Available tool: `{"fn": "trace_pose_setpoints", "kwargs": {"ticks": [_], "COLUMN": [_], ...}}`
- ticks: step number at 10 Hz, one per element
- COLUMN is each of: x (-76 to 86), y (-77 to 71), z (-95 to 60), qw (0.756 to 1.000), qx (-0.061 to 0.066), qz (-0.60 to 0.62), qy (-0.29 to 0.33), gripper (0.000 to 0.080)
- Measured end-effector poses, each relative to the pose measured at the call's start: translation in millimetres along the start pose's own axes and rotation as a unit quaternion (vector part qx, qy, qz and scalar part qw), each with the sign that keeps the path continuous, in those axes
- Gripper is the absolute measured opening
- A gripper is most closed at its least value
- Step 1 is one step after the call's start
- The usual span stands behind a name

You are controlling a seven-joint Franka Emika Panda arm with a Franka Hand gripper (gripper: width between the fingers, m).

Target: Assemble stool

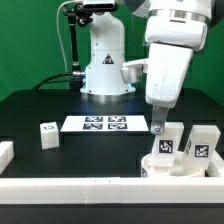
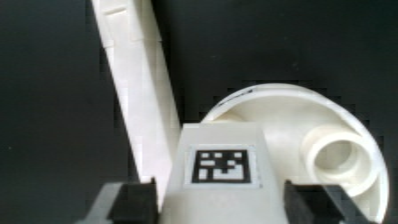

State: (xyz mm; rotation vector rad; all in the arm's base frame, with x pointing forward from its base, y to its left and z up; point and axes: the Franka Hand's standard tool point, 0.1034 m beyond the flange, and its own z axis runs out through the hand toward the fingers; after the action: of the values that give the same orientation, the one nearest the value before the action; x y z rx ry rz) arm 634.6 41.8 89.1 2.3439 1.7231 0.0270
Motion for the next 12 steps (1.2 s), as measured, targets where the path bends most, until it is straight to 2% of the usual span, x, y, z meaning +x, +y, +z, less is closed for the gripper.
{"fn": "trace_pose_setpoints", "kwargs": {"ticks": [4, 8, 9, 12], "x": [8.6, 16.5, 16.4, 18.5], "y": [-4.2, -5.1, -5.2, -6.4], "z": [-0.9, -2.4, -2.3, -2.4], "qw": [0.969, 0.904, 0.900, 0.851], "qx": [0.003, 0.004, 0.004, 0.012], "qz": [0.247, 0.428, 0.435, 0.525], "qy": [0.003, 0.005, 0.005, 0.008], "gripper": [0.0340, 0.0340, 0.0340, 0.0340]}}
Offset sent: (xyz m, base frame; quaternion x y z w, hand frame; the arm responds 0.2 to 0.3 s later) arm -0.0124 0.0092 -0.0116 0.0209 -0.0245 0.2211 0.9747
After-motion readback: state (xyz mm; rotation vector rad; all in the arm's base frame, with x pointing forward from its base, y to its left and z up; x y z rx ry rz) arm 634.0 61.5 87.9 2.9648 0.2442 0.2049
